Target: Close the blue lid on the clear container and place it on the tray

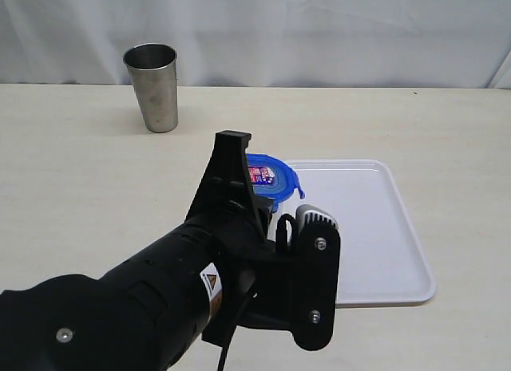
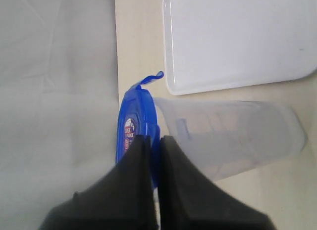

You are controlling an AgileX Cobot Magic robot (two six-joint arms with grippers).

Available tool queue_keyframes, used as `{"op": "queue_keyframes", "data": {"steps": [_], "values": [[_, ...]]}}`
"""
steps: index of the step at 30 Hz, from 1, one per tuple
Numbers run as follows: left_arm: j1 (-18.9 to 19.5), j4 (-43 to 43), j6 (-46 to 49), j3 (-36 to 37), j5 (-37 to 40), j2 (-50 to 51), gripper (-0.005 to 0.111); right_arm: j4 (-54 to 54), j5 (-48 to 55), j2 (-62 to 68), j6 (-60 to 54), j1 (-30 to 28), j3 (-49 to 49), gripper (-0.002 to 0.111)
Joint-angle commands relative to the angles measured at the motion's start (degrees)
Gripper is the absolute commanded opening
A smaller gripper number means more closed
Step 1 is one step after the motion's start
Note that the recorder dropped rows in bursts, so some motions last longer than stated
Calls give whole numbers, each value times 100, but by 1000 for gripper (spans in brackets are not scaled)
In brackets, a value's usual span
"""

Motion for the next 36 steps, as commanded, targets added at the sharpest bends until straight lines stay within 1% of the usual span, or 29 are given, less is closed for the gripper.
{"op": "queue_keyframes", "data": {"steps": [1, 7, 14, 22, 30, 36], "values": [[-14, -39, -8, 33, 20, -37, 0, -8, -22, -24, 20, -25, 20, 5], [-14, -285, -8, 33, 211, -37, 0, -8, -22, -24, 20, -25, 20, 5], [-14, -370, 3, 33, -211, -37, 0, -8, -22, -24, 20, -25, 20, 5], [-14, -370, 3, 33, 162, -37, 0, -8, -22, -24, 20, -25, 20, 5], [-14, -497, 3, 33, -159, -37, 0, -8, -22, -24, 20, -25, 20, 5], [-14, -497, 3, 33, -65, -37, 0, -8, -22, -24, 20, -25, 20, 5]]}}
